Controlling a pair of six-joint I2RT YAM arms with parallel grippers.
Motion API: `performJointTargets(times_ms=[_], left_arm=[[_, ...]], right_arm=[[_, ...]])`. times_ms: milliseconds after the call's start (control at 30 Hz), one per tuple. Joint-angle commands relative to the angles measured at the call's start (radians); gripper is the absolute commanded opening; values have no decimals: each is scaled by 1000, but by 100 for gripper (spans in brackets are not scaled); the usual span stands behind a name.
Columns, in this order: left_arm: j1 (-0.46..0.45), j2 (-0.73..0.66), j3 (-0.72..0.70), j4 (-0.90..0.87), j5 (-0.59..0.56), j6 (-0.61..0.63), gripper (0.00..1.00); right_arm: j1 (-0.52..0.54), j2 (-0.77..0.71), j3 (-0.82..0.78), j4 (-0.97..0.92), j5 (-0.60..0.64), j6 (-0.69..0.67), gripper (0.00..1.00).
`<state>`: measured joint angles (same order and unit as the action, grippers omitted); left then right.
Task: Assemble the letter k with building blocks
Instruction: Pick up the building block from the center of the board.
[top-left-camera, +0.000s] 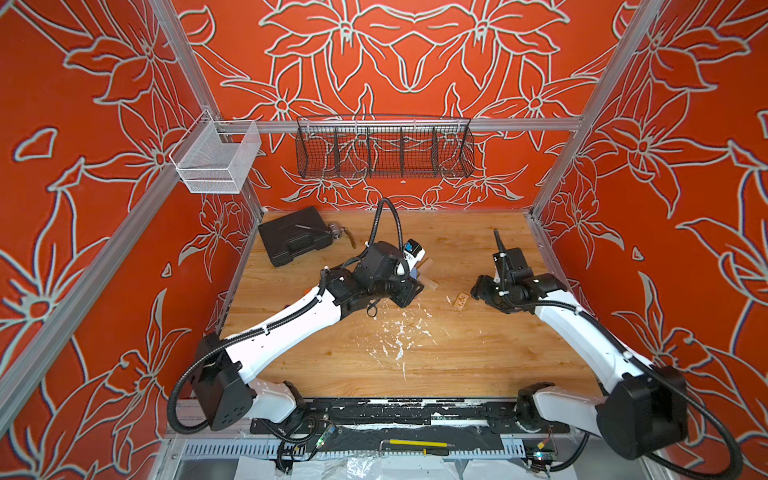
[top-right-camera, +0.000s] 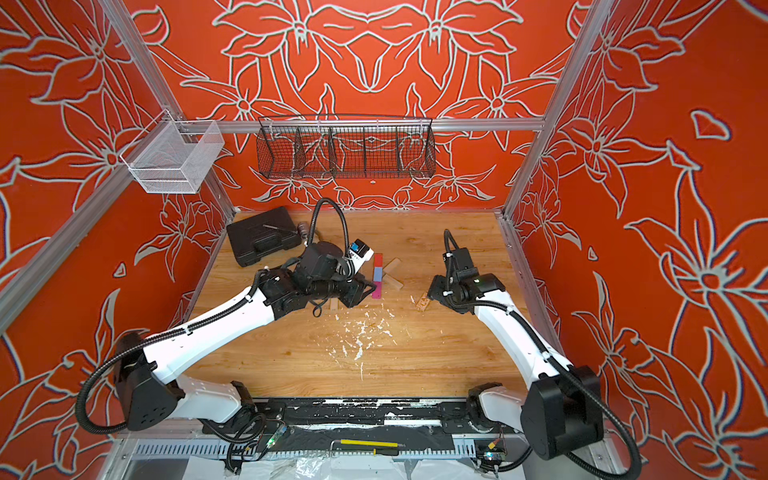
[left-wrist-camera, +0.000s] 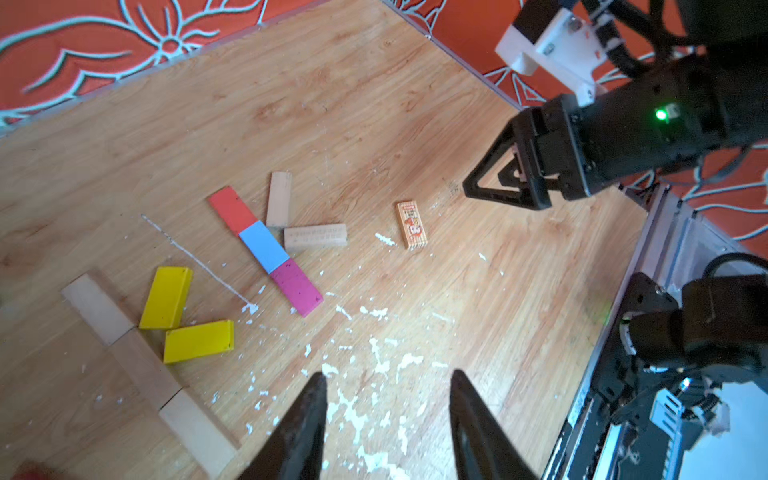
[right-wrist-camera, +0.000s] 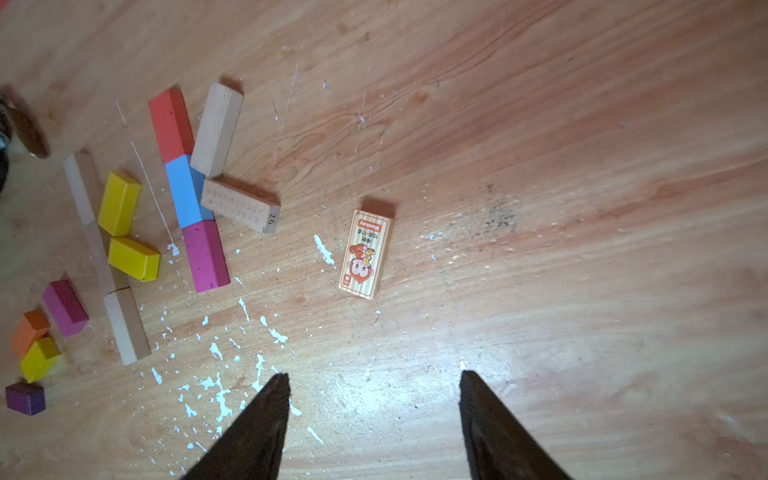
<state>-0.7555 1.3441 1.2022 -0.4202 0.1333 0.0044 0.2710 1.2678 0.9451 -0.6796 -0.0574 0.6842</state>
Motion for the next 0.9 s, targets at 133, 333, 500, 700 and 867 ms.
performJointTargets(times_ms=[133, 333, 500, 700, 867], left_arm=[[38, -136, -131, 13, 88, 327, 61], [41, -144, -174, 64, 219, 366, 77], [44, -117, -177, 73, 232, 353, 85], [48, -84, -148, 51, 232, 340, 89], [56, -78, -137, 38, 214, 336, 89]], right_arm=[[44, 159, 45, 47, 21, 35, 67], [56, 290, 84, 73, 48, 34, 66], [55, 390, 123, 96, 41, 28, 61], [57, 467, 157, 107, 57, 19, 57], [57, 515, 176, 105, 60, 13, 51]])
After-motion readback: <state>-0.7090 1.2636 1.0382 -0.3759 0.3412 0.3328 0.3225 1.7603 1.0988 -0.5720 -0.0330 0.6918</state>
